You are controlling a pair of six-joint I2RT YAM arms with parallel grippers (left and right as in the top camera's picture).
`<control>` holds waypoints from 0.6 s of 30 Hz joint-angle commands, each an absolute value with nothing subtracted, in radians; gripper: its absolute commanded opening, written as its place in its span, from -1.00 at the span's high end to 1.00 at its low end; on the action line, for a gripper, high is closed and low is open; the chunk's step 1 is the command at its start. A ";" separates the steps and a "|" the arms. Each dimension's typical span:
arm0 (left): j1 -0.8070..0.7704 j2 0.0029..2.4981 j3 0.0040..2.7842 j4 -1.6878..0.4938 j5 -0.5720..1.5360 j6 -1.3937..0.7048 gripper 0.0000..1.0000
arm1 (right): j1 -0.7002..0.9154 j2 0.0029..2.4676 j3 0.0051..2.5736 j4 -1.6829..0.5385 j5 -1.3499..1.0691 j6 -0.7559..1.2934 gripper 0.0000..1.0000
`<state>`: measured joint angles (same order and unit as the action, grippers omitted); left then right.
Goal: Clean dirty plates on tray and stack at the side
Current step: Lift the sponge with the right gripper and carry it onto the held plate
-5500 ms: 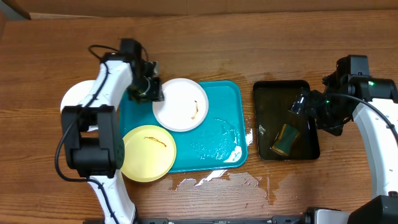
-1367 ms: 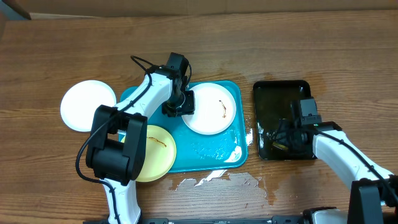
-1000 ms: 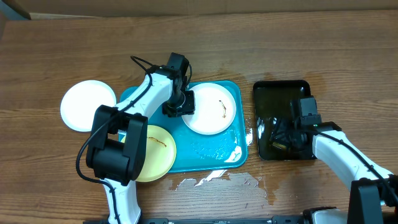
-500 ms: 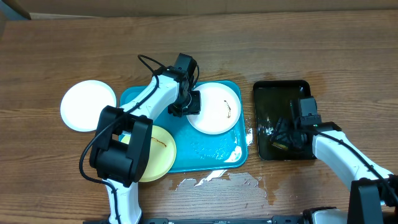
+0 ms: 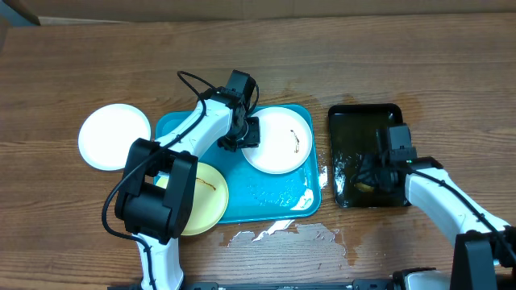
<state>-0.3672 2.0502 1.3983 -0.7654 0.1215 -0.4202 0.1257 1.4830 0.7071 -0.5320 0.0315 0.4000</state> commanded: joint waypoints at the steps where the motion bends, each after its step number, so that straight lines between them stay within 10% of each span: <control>1: -0.372 2.088 1.354 -0.772 0.068 -0.435 0.17 | 0.128 1.414 0.843 -0.596 -0.001 0.384 0.93; 18: -0.374 2.088 1.354 -0.764 0.071 -0.435 -0.12 | 0.128 1.415 0.910 -0.681 -0.002 0.287 0.93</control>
